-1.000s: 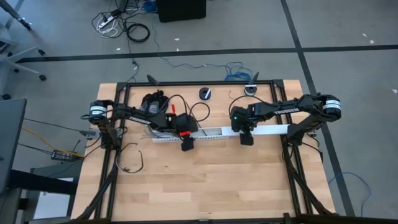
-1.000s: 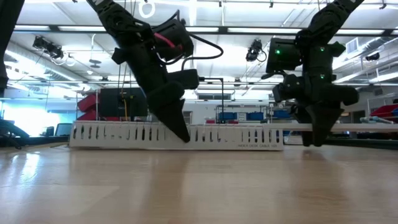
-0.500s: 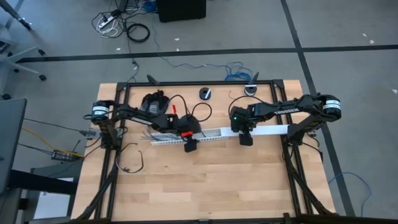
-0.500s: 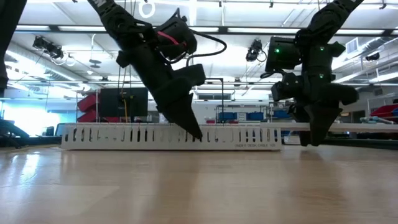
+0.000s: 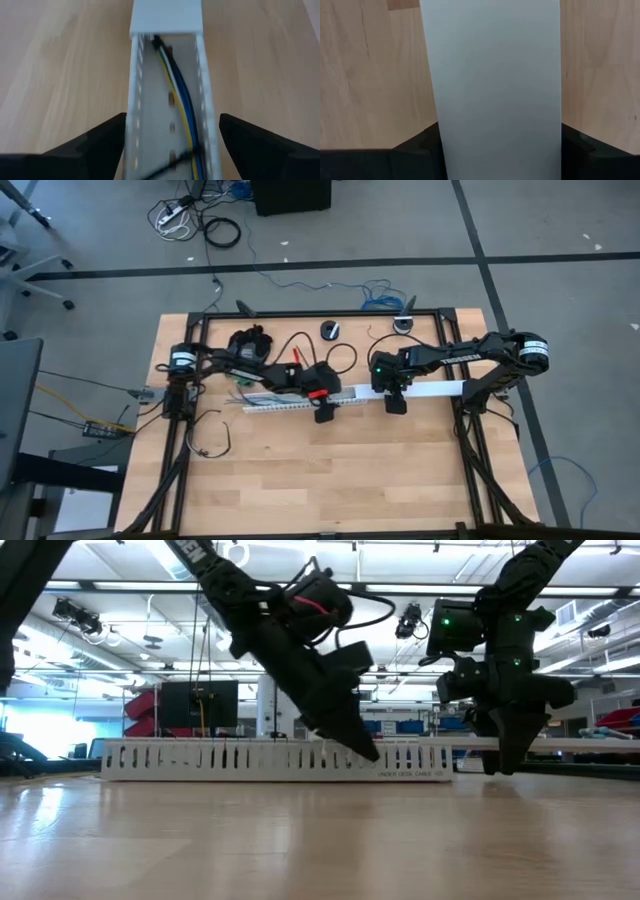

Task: Ziptie cables
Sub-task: Close the white cable duct

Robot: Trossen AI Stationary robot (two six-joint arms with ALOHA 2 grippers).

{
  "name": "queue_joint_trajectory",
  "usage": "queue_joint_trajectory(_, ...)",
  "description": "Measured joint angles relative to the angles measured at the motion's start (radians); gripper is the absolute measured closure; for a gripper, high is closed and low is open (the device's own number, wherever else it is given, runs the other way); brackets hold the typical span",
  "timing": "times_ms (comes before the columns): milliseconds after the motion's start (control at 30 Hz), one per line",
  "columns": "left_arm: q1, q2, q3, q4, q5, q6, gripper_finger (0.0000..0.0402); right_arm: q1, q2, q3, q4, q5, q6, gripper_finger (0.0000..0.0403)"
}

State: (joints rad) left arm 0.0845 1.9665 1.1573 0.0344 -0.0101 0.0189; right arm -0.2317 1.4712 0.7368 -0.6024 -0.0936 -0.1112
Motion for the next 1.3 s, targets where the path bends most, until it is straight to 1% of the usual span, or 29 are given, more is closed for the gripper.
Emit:
queue_joint_trajectory(200,0.000,0.068,0.097,0.002,-0.001,0.002,0.0092,0.000,0.000,0.000,-0.001,0.001,0.000,0.0174)
queue_joint_trajectory(367,0.000,0.103,0.149,0.000,-0.001,0.003,0.0092,0.000,0.000,0.000,-0.002,0.001,-0.001,0.0174)
queue_joint_trajectory(567,0.000,0.106,0.151,-0.001,-0.005,0.007,0.0094,0.000,0.000,0.000,-0.003,0.000,-0.004,0.0174)
queue_joint_trajectory(900,0.000,0.105,0.151,0.014,-0.005,0.015,0.0123,0.000,0.000,0.000,0.000,0.000,-0.006,0.0174)
queue_joint_trajectory(1300,0.000,0.105,0.151,0.024,-0.011,0.026,0.0144,0.000,0.000,0.000,0.004,-0.001,-0.006,0.0174)
